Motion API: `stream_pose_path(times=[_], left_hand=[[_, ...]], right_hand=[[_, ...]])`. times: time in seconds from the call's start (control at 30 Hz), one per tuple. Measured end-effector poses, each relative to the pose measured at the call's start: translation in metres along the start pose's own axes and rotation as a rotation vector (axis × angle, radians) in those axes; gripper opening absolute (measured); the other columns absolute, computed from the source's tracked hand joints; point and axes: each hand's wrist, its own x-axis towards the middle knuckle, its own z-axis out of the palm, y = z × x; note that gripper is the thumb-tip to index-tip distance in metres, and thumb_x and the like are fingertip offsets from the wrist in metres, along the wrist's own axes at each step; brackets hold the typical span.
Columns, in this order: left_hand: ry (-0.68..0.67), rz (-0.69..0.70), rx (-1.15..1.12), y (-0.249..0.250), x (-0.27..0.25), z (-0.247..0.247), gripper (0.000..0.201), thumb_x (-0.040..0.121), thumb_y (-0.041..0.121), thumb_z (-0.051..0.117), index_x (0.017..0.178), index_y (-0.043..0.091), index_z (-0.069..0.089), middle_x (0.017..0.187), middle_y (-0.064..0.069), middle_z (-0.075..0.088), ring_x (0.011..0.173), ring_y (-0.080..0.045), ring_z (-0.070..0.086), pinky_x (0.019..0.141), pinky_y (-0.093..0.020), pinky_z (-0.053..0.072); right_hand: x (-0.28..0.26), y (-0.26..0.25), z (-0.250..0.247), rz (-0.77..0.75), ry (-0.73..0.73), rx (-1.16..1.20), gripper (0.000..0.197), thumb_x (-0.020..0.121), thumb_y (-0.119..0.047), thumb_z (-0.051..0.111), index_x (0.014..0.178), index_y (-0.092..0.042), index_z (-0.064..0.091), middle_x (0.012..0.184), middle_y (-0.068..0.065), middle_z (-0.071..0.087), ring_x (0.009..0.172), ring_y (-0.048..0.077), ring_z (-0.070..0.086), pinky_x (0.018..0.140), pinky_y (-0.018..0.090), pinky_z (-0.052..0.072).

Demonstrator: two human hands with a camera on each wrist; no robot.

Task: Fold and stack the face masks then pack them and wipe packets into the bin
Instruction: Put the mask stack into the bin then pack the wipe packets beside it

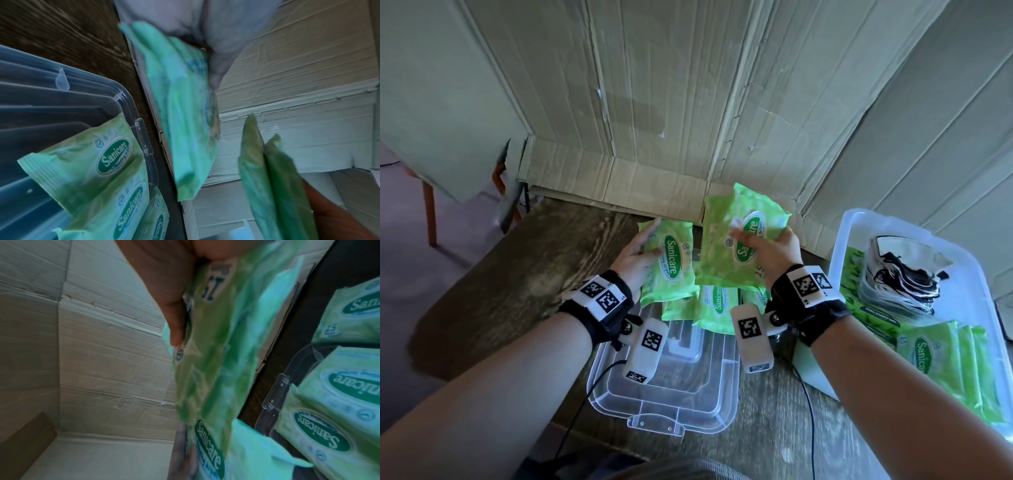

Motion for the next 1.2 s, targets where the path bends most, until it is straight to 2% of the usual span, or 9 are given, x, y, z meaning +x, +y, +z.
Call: stream_pose_path(times=[0.13,0.33,0.43,0.53,0.67,0.77,0.9,1.03,1.2], left_hand=[[0.01,-0.022,-0.069,0.001,-0.001,0.011,0.05,0.096,-0.001,0.038,0.139,0.023,0.04,0.116,-0.003,0.059,0.078,-0.011,0.068,0.071,-0.028,0.056],[0.008,0.022,0.044,-0.001,-0.006,0.017,0.057,0.091,-0.005,0.044,0.14,0.025,0.04,0.14,0.001,0.045,0.118,-0.022,0.053,0.091,-0.034,0.051],[0.038,-0.086,-0.071,-0.001,-0.008,0.016,0.032,0.086,0.029,0.061,0.115,0.017,0.064,0.118,-0.008,0.065,0.11,-0.027,0.059,0.091,-0.037,0.05],[-0.085,-0.167,0.072,-0.001,-0.015,0.025,0.071,0.055,0.06,0.077,0.112,0.019,0.067,0.116,-0.007,0.067,0.109,-0.026,0.062,0.097,-0.042,0.046],[-0.088,-0.093,0.261,0.001,-0.019,0.031,0.021,0.079,0.025,0.072,0.095,0.014,0.066,0.089,-0.008,0.071,0.074,-0.02,0.068,0.07,-0.03,0.054],[-0.08,-0.059,0.417,0.0,-0.013,0.021,0.029,0.076,0.013,0.073,0.103,0.006,0.064,0.087,-0.01,0.069,0.072,-0.027,0.065,0.07,-0.039,0.052],[-0.17,0.015,0.711,0.002,-0.012,0.019,0.044,0.059,0.031,0.081,0.097,0.011,0.069,0.09,-0.014,0.071,0.085,-0.031,0.067,0.076,-0.038,0.052],[-0.234,0.006,0.743,0.0,-0.017,0.022,0.049,0.05,0.038,0.081,0.091,0.015,0.068,0.087,-0.011,0.069,0.082,-0.027,0.064,0.073,-0.034,0.049],[-0.099,0.015,0.587,0.005,-0.028,0.015,0.049,0.072,0.046,0.073,0.11,0.016,0.065,0.11,-0.003,0.063,0.102,-0.018,0.057,0.079,-0.023,0.041]], right_hand=[[-0.009,0.001,0.013,-0.039,-0.132,0.033,0.042,0.07,-0.016,0.078,0.102,-0.008,0.052,0.098,0.011,0.067,0.079,0.023,0.067,0.065,0.035,0.057],[-0.008,0.008,0.016,0.045,-0.105,0.151,0.039,0.073,-0.01,0.075,0.102,-0.008,0.049,0.098,0.012,0.064,0.089,0.031,0.065,0.078,0.05,0.054],[-0.005,0.008,0.015,0.073,-0.06,0.372,0.037,0.085,-0.011,0.064,0.116,-0.006,0.045,0.11,0.018,0.062,0.096,0.035,0.063,0.076,0.051,0.054],[-0.009,0.011,0.022,0.075,-0.125,0.468,0.038,0.091,-0.01,0.054,0.124,-0.005,0.037,0.119,0.021,0.057,0.103,0.038,0.061,0.075,0.049,0.055],[-0.015,0.017,0.022,-0.101,-0.17,-0.009,0.078,0.082,-0.009,0.066,0.141,-0.013,0.015,0.14,0.021,0.038,0.122,0.031,0.046,0.097,0.041,0.045],[-0.016,0.013,0.009,-0.438,0.036,-0.617,0.121,0.069,-0.017,0.079,0.145,-0.02,-0.014,0.154,0.014,-0.002,0.142,0.032,0.005,0.114,0.04,0.01],[-0.023,0.008,0.014,-0.641,-0.288,-1.263,0.111,0.066,-0.027,0.08,0.146,-0.036,0.003,0.152,-0.004,-0.028,0.138,0.035,-0.025,0.106,0.063,-0.007],[-0.025,0.01,0.022,-0.683,-0.364,-1.424,0.085,0.063,-0.035,0.08,0.133,-0.023,0.034,0.154,-0.001,0.014,0.14,0.042,-0.013,0.1,0.066,-0.018],[-0.025,0.018,0.008,-0.519,-0.254,-1.371,0.064,0.069,-0.057,0.068,0.114,-0.018,0.045,0.105,0.002,0.064,0.118,0.028,0.047,0.106,0.062,-0.013]])
